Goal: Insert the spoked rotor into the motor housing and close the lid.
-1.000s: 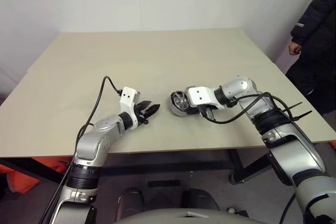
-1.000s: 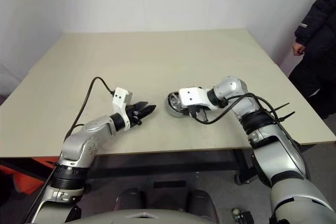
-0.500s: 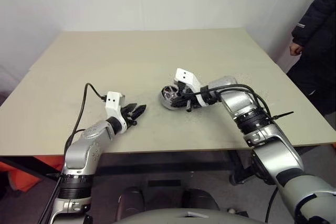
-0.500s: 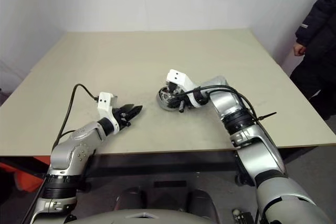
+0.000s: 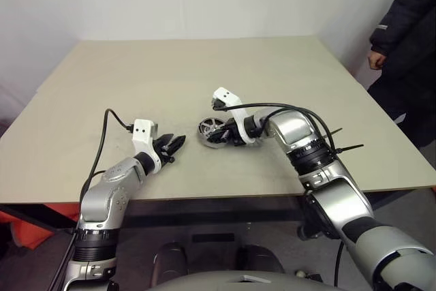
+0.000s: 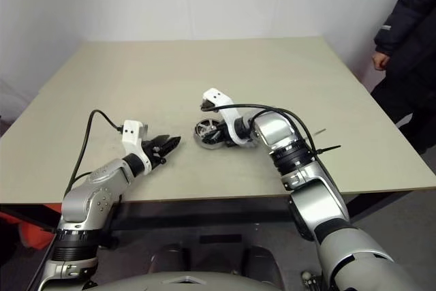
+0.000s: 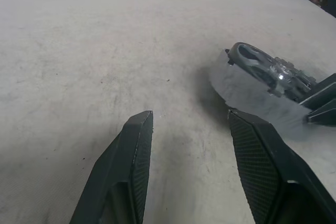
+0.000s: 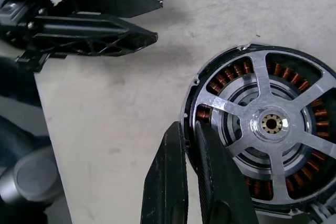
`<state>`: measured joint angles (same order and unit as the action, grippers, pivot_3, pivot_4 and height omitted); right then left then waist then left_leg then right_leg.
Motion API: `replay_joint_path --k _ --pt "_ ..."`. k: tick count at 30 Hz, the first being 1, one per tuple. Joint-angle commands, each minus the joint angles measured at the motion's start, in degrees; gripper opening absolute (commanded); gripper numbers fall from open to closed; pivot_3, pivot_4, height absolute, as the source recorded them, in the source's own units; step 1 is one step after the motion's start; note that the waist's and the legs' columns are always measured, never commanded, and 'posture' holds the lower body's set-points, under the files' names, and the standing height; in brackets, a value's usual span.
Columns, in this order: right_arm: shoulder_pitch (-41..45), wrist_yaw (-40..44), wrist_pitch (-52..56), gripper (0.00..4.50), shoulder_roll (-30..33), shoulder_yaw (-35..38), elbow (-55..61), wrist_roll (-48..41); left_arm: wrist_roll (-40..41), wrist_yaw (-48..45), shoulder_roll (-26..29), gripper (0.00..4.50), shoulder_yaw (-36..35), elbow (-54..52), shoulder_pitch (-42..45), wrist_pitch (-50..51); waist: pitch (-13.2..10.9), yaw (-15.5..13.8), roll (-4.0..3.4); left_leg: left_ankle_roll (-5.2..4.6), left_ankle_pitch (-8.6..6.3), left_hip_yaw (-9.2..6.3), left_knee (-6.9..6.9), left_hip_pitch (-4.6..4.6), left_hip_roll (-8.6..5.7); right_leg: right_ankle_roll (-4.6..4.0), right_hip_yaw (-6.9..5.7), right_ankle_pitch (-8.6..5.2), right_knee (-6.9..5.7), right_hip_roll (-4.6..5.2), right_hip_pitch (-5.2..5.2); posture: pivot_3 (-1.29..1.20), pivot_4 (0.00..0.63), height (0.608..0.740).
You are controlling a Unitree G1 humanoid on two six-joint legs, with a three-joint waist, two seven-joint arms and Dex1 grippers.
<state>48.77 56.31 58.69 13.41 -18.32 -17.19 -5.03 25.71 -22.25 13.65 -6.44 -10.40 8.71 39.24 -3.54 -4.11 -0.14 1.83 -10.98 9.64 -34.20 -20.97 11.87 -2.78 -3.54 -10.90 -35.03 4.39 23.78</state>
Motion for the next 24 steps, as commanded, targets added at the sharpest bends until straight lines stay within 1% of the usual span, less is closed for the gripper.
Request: replay_joint_path --k 1,3,4,6,9,16,17,21,24 --pt "0.1 -4.7 3.2 0.02 -2.2 2.4 -1.4 -1.5 0.4 0.0 0.7 2.42 -0.7 -1.9 1.1 -0.8 0.0 0.0 0.0 0.01 0.01 0.0 0.0 0.03 0.0 0.0 0.01 0.0 0.0 0.0 -0.02 0.0 0.0 0.74" --pt "-0.1 -7.3 3.4 0.02 -3.4 3.4 -3.8 -1.5 0.3 0.0 0.9 2.42 -0.7 -1.7 1.2 -0.9 0.0 0.0 0.0 0.02 0.01 0.0 0.0 0.19 0.0 0.06 0.01 -0.03 0.0 0.0 -0.16 0.0 0.0 0.74" --pt "-0.3 -8.2 3.0 0.02 -3.8 3.6 -4.6 -1.6 0.3 0.0 0.9 2.42 -0.6 -1.6 1.3 -0.9 0.0 0.0 0.0 0.03 0.01 0.0 0.02 0.34 0.0 0.3 0.01 -0.17 0.02 0.0 -0.31 0.0 0.0 0.74" --pt "-0.5 -9.3 3.1 0.02 -4.4 4.3 -5.6 -2.1 0.2 -0.1 1.1 2.42 -0.6 -1.4 1.4 -1.0 0.0 0.1 0.0 0.04 0.0 -0.01 0.12 0.81 0.0 0.44 0.02 -0.26 0.12 0.0 -0.73 0.0 0.0 0.74" --pt "-1.1 -10.0 2.8 0.98 -4.6 4.1 -5.8 -2.6 0.2 -0.1 1.3 2.42 -0.6 -1.2 1.6 -1.1 0.0 0.0 0.0 0.05 0.0 -0.13 0.15 1.12 -0.02 0.49 0.02 -0.29 0.26 0.0 -1.08 0.0 0.0 0.74" --pt "-1.6 -8.9 2.1 3.37 -2.8 2.3 -0.4 -4.7 0.1 -0.3 1.7 2.42 -0.6 -0.8 1.8 -1.4 0.0 0.0 -0.01 0.12 0.04 -0.82 0.14 1.12 -0.1 0.52 0.07 -0.28 0.29 -0.02 -1.15 0.0 0.0 0.74" --pt "-1.3 -8.5 2.2 3.66 -2.6 2.4 0.2 -5.3 0.1 -0.3 1.8 2.42 -0.5 -0.7 1.9 -1.4 0.0 0.0 -0.01 0.13 0.05 -0.89 0.14 1.1 -0.1 0.52 0.04 -0.28 0.29 -0.03 -1.14 0.0 0.0 0.74" --pt "-0.1 -7.6 0.7 3.66 -1.7 3.7 2.4 -7.3 0.1 -0.4 1.8 2.42 -0.4 -0.2 2.3 -1.4 0.0 0.0 -0.01 0.16 0.07 -0.94 0.13 0.98 -0.1 0.53 0.0 -0.28 0.31 -0.03 -1.1 0.0 0.0 0.74" --pt "0.1 -8.7 -4.3 3.66 -1.1 4.6 2.2 -6.6 0.3 -0.2 1.6 2.42 -0.5 0.1 2.7 -1.4 0.0 0.0 -0.01 0.18 0.08 -0.95 0.15 0.93 -0.08 0.53 0.0 -0.27 0.28 -0.06 -0.99 0.0 0.0 0.74"
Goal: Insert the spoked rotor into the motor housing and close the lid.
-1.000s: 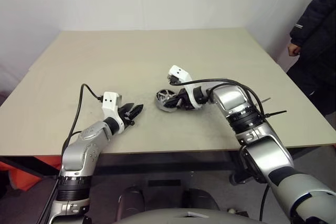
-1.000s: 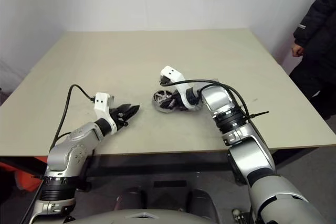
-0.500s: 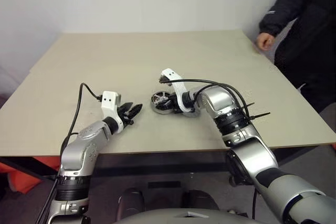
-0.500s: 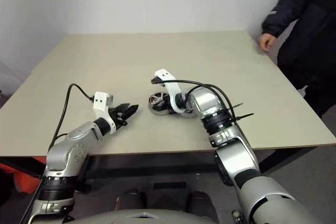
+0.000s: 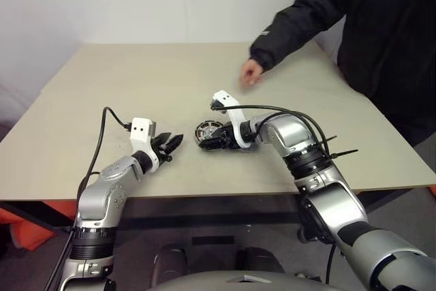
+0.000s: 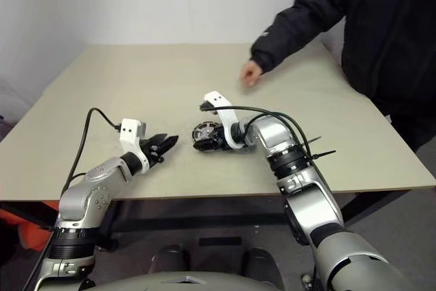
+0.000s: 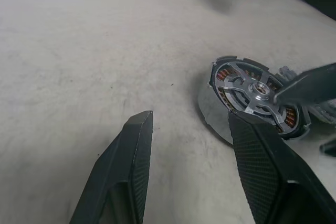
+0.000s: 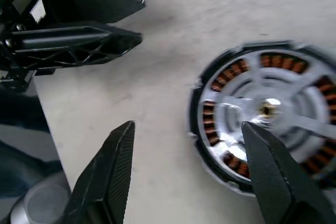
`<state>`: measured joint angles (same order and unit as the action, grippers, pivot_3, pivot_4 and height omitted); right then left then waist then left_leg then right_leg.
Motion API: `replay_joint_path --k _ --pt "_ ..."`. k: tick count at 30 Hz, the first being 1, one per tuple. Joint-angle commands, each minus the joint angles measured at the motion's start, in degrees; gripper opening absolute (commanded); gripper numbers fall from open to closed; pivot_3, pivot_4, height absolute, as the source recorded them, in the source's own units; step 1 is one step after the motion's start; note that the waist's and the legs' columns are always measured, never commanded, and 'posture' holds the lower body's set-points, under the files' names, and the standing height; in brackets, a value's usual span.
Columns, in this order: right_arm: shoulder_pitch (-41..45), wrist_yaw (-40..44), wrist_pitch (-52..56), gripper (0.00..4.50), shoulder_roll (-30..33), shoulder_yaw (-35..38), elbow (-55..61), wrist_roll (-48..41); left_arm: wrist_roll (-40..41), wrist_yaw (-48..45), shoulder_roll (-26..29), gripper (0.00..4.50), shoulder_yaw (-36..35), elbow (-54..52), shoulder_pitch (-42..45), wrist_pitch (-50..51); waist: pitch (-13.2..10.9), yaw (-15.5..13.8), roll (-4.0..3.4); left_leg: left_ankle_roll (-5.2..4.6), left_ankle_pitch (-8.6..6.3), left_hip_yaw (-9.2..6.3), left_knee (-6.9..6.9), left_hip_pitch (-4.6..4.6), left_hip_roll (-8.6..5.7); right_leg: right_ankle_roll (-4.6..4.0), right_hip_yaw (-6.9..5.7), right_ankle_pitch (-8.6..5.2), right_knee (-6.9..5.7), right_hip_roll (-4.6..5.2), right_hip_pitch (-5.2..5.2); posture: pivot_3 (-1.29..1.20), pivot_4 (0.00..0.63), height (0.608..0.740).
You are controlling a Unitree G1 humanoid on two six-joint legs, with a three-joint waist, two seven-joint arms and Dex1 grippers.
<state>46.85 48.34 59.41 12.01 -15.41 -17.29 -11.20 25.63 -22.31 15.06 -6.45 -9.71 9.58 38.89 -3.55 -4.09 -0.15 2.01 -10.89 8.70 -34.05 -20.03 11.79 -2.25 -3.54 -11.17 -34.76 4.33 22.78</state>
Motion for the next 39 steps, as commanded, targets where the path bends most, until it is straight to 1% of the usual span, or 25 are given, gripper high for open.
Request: replay_joint_path --k 1,4,7,11,14,17,27,30,33,35,39 --pt "2.0 -1.2 -6.1 3.66 0.4 2.0 1.8 -0.2 0.3 -0.1 0.2 2.42 -0.5 -0.5 1.9 -1.1 0.0 0.0 0.0 0.02 0.01 0.0 0.01 -0.05 0.02 -0.01 0.0 0.0 -0.01 -0.03 0.08 0.0 0.0 0.74" --pt "1.6 -2.3 -8.9 3.66 1.1 2.5 1.1 0.4 0.3 -0.1 0.1 2.42 -0.5 -0.3 2.1 -1.1 0.0 0.0 0.0 0.05 0.02 0.01 0.19 -0.18 -0.01 -0.06 0.0 0.03 -0.01 -0.03 0.23 0.0 0.0 0.74" --pt "0.1 -3.9 -11.4 3.66 2.4 3.4 1.4 0.9 0.3 -0.2 0.2 2.42 -0.5 -0.2 2.2 -1.0 0.0 0.0 0.0 0.16 0.08 0.06 0.47 -0.24 -0.06 -0.49 0.01 0.19 0.05 -0.03 0.31 0.0 0.0 0.74" --pt "-1.6 -4.1 -10.4 3.66 4.1 5.0 4.6 -0.5 0.4 -0.3 0.4 2.42 -0.5 0.0 2.5 -0.8 0.0 -0.1 0.0 0.17 0.09 0.11 0.68 -0.21 -0.07 -0.56 0.01 0.14 0.08 -0.04 0.33 0.0 0.0 0.74" --pt "-2.8 -4.5 -9.9 3.66 5.0 5.6 6.9 -0.9 0.3 -0.7 0.6 2.42 -0.2 0.5 2.8 -0.8 0.0 -0.2 0.01 0.17 0.09 0.12 0.7 -0.17 -0.07 -0.51 0.01 0.11 0.08 -0.04 0.33 0.0 0.0 0.74" --pt "-3.7 -5.3 -9.4 3.66 6.0 6.3 8.7 -1.1 0.2 -1.0 0.6 2.42 0.2 1.2 3.5 -0.9 0.0 -0.2 0.01 0.23 0.13 0.11 0.71 -0.08 -0.06 -0.18 0.01 -0.08 0.05 -0.05 0.32 0.0 0.0 0.74" --pt "-4.5 -6.9 -8.6 3.66 7.3 7.9 10.2 -1.7 -0.2 -1.6 0.5 2.42 0.8 2.2 4.2 -1.1 0.0 -0.2 0.01 0.28 0.17 0.11 0.71 -0.07 -0.06 -0.2 0.01 -0.07 0.04 -0.06 0.3 0.0 0.0 0.74" --pt "-4.6 -7.0 -8.6 3.66 7.2 7.8 10.2 -1.8 -0.2 -1.7 0.5 2.42 0.8 2.3 4.2 -1.1 0.0 -0.2 0.01 0.28 0.16 0.12 0.72 -0.08 -0.06 -0.44 0.01 0.07 0.05 -0.06 0.31 0.0 0.0 0.74" --pt "-4.4 -7.2 -8.8 3.66 7.1 7.6 9.9 -1.8 -0.2 -1.7 0.6 2.42 0.7 2.5 4.3 -1.1 0.0 -0.3 0.01 0.28 0.16 0.12 0.72 -0.07 -0.06 -0.39 0.01 0.04 0.05 -0.06 0.31 0.0 0.0 0.74" --pt "-4.4 -7.2 -8.9 3.66 7.0 7.6 9.7 -1.8 -0.1 -1.7 0.6 2.42 0.6 2.5 4.2 -1.1 0.0 -0.3 0.01 0.28 0.17 0.13 0.72 -0.07 -0.06 -0.2 0.01 -0.07 0.04 -0.06 0.3 0.0 0.0 0.74" --pt "-4.2 -7.2 -9.1 3.66 6.9 7.4 9.5 -1.8 -0.1 -1.6 0.6 2.42 0.5 2.4 4.0 -1.1 0.0 -0.3 0.01 0.28 0.17 0.12 0.72 -0.07 -0.06 -0.19 0.01 -0.08 0.04 -0.06 0.3 0.0 0.0 0.74"
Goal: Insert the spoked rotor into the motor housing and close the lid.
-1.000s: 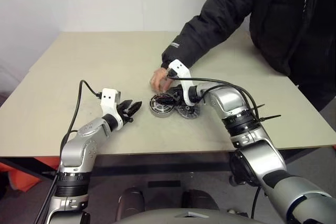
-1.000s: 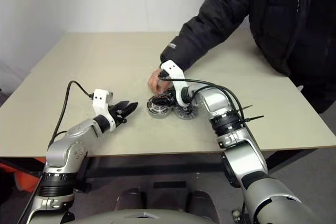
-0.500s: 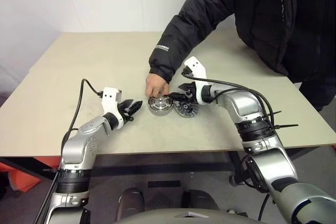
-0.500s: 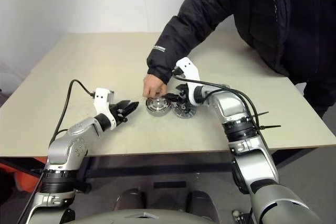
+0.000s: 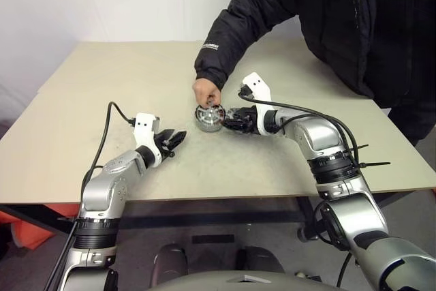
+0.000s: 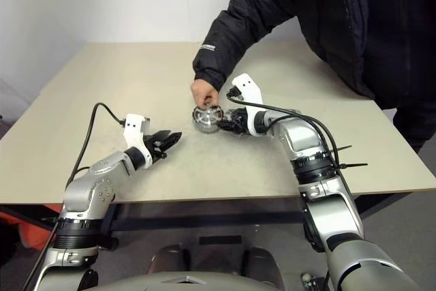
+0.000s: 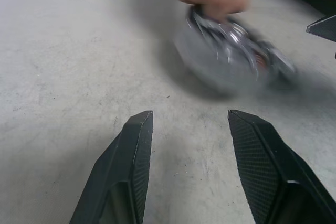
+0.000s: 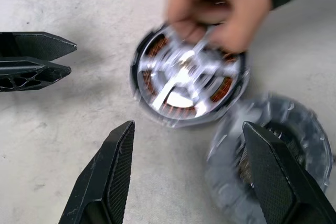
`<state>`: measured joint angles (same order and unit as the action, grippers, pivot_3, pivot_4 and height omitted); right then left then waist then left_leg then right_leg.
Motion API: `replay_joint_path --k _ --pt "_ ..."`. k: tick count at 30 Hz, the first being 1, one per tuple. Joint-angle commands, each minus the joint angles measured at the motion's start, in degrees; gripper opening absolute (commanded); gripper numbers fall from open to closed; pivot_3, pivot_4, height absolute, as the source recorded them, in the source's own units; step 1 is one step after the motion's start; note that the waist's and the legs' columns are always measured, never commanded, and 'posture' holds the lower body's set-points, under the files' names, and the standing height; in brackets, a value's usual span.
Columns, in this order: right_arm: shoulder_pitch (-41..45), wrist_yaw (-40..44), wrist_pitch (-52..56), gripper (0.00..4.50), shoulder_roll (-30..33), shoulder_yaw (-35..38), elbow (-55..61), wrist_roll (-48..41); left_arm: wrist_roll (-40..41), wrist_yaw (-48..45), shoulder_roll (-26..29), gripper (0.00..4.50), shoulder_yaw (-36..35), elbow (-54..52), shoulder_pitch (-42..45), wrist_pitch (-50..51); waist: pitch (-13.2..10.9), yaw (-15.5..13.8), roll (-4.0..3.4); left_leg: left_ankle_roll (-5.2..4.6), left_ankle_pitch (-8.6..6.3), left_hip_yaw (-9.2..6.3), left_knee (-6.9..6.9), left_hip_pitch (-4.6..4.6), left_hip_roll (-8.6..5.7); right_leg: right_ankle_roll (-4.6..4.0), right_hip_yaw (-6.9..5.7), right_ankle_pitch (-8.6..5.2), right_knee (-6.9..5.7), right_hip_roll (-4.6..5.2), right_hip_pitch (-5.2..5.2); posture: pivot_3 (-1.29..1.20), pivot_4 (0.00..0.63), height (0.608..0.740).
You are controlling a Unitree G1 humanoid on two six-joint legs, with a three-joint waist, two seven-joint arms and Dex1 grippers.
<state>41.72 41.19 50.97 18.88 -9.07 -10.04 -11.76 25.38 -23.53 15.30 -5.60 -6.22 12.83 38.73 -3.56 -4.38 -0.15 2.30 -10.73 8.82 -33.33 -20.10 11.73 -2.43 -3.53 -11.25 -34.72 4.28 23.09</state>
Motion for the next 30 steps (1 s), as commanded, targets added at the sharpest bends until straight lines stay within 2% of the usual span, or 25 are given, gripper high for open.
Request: replay_joint_path --k 1,30 --pt "0.9 0.0 -0.7 3.66 0.0 1.0 2.1 -1.2 0.2 -0.4 0.4 2.42 -0.4 -1.1 0.7 -1.0 0.0 0.0 0.0 0.0 0.0 0.0 0.0 0.0 0.0 0.0 0.0 0.0 0.0 0.0 0.0 0.0 0.0 0.74" --pt "0.5 -0.8 -1.6 3.66 -1.2 0.3 2.1 -0.7 0.2 0.0 0.2 2.42 -0.8 -0.3 1.1 -1.5 0.0 0.0 0.0 0.0 0.0 0.0 0.0 0.0 0.0 -0.11 0.0 0.06 0.0 0.0 0.0 0.0 0.0 0.74"
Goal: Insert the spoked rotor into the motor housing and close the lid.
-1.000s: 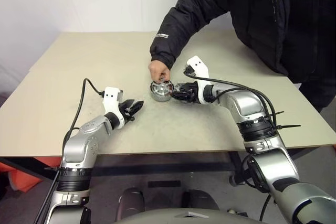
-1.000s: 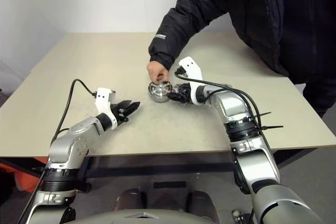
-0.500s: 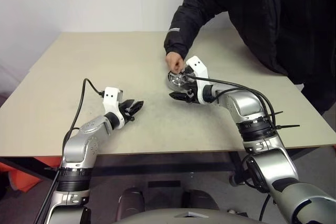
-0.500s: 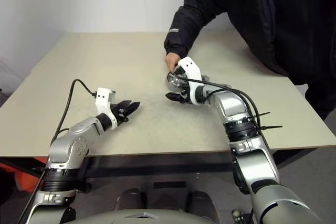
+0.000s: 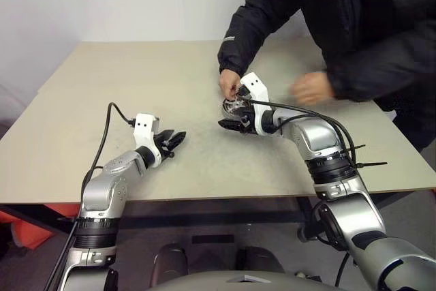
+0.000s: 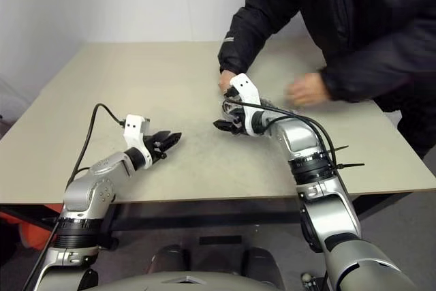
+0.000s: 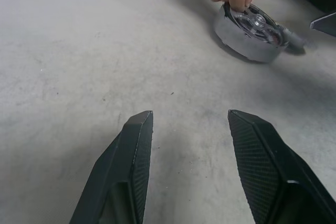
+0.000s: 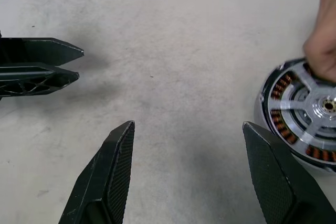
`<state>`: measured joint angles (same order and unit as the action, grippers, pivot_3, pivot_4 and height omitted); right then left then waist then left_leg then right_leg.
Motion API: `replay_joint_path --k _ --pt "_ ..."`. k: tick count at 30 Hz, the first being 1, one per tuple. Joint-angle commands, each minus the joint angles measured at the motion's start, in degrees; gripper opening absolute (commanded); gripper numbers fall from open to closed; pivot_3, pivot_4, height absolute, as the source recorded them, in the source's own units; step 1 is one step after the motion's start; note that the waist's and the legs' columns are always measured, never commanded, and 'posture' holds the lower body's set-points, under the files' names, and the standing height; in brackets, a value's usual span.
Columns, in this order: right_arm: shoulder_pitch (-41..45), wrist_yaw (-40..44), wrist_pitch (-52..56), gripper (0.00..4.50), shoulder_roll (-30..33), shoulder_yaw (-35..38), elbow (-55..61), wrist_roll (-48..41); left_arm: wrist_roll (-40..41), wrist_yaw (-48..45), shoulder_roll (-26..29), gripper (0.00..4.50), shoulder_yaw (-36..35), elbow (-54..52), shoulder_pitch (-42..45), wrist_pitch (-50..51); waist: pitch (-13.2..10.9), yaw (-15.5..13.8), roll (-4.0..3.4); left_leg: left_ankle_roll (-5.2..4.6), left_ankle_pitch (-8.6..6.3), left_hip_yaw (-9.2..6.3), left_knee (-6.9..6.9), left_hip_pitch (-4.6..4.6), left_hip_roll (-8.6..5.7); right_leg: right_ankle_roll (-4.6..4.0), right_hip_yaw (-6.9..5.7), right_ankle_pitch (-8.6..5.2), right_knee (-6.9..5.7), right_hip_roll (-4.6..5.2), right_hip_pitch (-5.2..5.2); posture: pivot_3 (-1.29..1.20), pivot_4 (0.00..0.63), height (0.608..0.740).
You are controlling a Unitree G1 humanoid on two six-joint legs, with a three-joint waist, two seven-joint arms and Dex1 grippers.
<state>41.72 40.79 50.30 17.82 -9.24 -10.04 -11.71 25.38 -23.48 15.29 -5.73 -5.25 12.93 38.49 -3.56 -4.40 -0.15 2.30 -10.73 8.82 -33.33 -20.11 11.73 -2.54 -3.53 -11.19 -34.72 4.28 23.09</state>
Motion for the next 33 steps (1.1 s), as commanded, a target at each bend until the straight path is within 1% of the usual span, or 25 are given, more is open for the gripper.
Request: replay_joint_path --k 1,8,16,33 --pt "0.4 -0.4 -0.9 3.66 -0.2 0.4 2.1 -0.7 0.2 -0.1 0.2 2.42 -0.7 -1.3 1.0 -1.3 0.0 0.0 0.0 0.0 0.0 0.0 0.0 0.0 0.0 0.0 0.0 0.0 0.0 0.0 0.0 0.0 0.0 0.74" --pt "0.0 -0.4 -1.2 3.66 0.1 0.2 2.3 -0.6 0.2 -0.1 0.1 2.42 -0.5 -1.9 0.9 -1.4 0.0 0.0 0.0 0.0 0.0 0.0 0.0 0.0 0.0 0.02 0.0 -0.01 0.0 0.0 0.0 0.0 0.0 0.74" --pt "-2.1 -1.6 -4.7 3.66 1.2 -0.1 1.9 1.1 0.1 -0.4 0.5 2.42 -0.5 -2.4 0.9 -1.9 0.0 -0.1 0.0 0.0 0.0 0.0 0.0 0.0 0.0 0.0 0.0 0.0 0.0 0.0 0.0 0.0 0.0 0.74" --pt "-3.3 -2.9 -4.8 3.66 1.6 0.5 3.0 1.0 -0.1 -0.7 0.5 2.42 0.1 -1.5 1.6 -2.0 0.0 0.0 0.0 0.01 0.01 0.11 0.0 0.01 0.0 0.03 0.0 -0.01 -0.01 0.0 -0.01 0.0 0.0 0.74"
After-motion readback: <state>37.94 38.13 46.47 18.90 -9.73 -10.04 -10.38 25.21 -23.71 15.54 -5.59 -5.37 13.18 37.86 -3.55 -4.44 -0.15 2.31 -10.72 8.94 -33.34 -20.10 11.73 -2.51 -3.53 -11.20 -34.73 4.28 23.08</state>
